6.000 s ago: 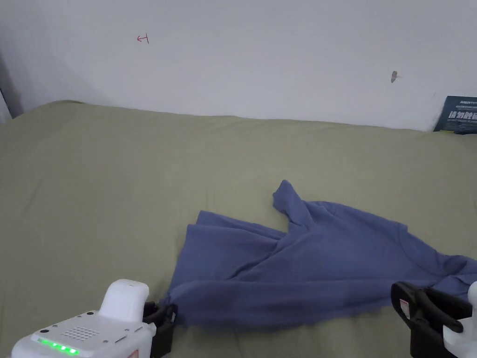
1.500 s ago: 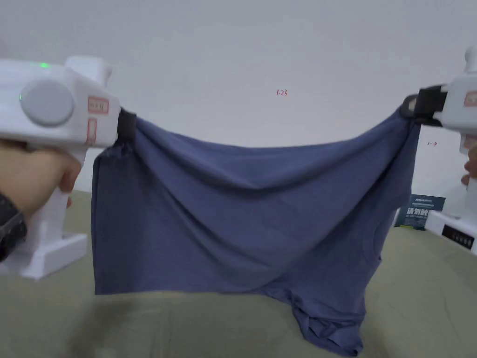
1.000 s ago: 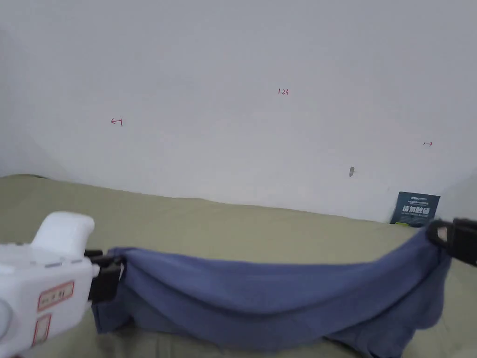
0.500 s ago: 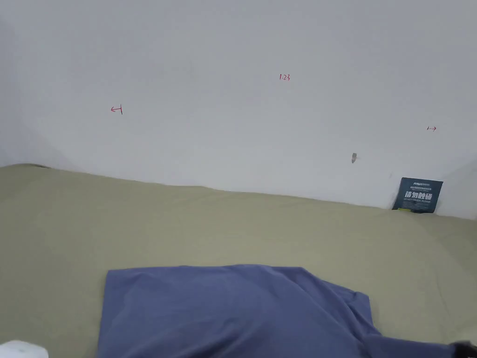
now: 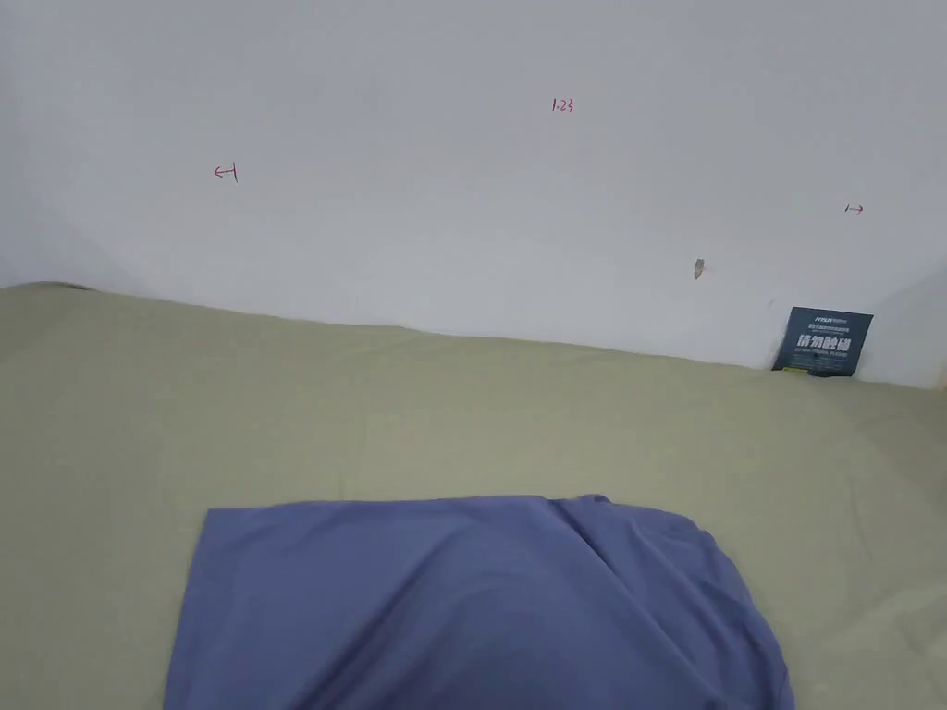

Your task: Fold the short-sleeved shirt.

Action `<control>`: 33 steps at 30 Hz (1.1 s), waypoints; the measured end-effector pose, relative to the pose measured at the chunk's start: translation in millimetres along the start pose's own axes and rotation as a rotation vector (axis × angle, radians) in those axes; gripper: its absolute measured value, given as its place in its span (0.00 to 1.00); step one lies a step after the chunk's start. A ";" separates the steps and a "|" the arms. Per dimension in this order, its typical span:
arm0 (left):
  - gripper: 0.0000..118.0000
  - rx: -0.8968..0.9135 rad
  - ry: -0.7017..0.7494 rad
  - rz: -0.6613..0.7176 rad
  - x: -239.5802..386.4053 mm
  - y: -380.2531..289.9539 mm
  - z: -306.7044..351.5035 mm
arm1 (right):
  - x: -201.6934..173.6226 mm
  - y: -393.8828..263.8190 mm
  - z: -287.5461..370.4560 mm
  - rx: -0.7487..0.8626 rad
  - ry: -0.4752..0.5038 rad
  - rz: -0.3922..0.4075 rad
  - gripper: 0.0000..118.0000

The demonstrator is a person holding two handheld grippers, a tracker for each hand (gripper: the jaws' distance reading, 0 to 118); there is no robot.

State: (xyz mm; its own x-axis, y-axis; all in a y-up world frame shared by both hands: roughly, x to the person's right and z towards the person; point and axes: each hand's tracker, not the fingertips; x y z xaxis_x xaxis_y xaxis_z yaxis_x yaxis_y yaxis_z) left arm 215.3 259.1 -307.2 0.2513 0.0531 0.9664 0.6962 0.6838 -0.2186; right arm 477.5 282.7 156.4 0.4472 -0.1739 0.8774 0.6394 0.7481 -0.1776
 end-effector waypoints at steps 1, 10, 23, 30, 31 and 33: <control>0.04 -0.009 -0.002 -0.006 0.1 -0.6 -0.2 | 0.6 -0.8 0.0 0.005 -0.010 0.012 0.03; 0.06 -0.017 0.036 -0.007 2.2 -10.2 12.1 | 3.2 -4.7 17.5 -0.033 -0.029 0.039 0.09; 0.90 0.152 0.045 0.155 15.3 4.3 48.7 | -35.9 -11.6 53.6 0.051 0.067 0.170 0.80; 0.00 -0.089 0.027 0.235 -6.9 6.3 29.1 | -51.3 -26.8 63.8 -0.014 0.180 0.187 0.00; 0.00 -0.053 0.034 0.227 -9.0 -1.3 34.4 | -51.7 -30.1 63.5 -0.015 0.183 0.188 0.00; 0.00 -0.067 0.061 0.217 -22.3 4.6 24.8 | -57.4 -30.4 60.5 -0.024 0.181 0.191 0.00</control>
State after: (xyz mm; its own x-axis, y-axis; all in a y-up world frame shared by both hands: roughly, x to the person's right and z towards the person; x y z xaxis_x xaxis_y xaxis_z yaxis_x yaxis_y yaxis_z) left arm 196.2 279.1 -326.4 0.4389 0.1486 0.8861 0.6637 0.6111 -0.4313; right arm 394.5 308.6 138.3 0.6643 -0.1447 0.7334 0.5467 0.7631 -0.3446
